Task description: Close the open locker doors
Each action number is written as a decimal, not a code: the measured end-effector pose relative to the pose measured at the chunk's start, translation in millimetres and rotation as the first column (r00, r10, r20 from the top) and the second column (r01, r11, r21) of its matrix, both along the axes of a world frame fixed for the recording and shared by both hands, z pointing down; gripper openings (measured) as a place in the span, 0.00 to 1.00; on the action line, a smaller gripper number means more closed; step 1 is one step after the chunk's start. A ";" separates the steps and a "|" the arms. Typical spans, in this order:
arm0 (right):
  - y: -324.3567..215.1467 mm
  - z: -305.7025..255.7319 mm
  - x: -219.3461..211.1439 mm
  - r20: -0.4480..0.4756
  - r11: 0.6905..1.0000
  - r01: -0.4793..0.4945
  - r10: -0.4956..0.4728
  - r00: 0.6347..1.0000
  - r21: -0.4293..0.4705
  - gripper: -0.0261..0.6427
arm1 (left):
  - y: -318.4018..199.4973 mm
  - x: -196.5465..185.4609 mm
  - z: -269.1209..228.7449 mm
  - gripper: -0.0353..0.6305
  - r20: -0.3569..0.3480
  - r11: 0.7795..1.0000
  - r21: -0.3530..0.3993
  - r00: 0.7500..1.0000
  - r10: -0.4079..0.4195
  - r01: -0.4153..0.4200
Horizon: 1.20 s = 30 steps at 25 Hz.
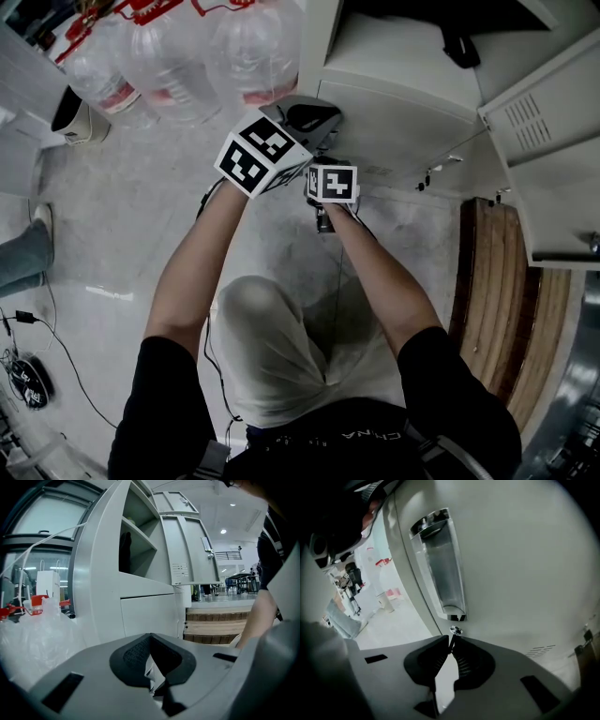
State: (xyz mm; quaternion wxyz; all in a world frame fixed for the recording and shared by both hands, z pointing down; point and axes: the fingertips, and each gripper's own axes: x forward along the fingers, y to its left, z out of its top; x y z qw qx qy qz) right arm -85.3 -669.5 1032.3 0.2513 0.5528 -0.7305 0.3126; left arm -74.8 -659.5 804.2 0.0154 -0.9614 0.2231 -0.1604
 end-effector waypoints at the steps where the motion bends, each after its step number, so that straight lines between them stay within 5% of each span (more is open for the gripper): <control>1: 1.2 0.6 -0.4 -0.036 1.000 0.002 -0.002 0.999 0.001 0.12 | -0.1 0.0 0.0 0.08 0.002 1.000 0.000 1.000 0.000 0.000; 7: 1.7 -0.2 -5.3 -0.243 0.998 0.044 -0.033 0.970 0.042 0.12 | 0.2 0.0 1.2 0.08 0.018 1.000 0.006 1.000 -0.007 0.007; 15: 3.0 4.9 -4.5 -0.530 0.986 0.163 -0.118 0.840 0.039 0.14 | -0.7 0.2 1.4 0.08 0.031 0.999 0.029 0.999 -0.026 0.025; 24: 6.6 2.9 -7.7 -0.368 0.984 0.180 -0.169 0.914 -0.002 0.15 | -0.6 0.7 1.5 0.08 0.046 0.999 0.031 0.998 -0.037 0.035; 30: 19.1 -3.9 -6.2 -0.179 0.986 0.167 -0.166 0.970 -0.006 0.26 | 0.9 0.1 1.3 0.08 0.054 0.998 0.020 0.997 -0.054 0.053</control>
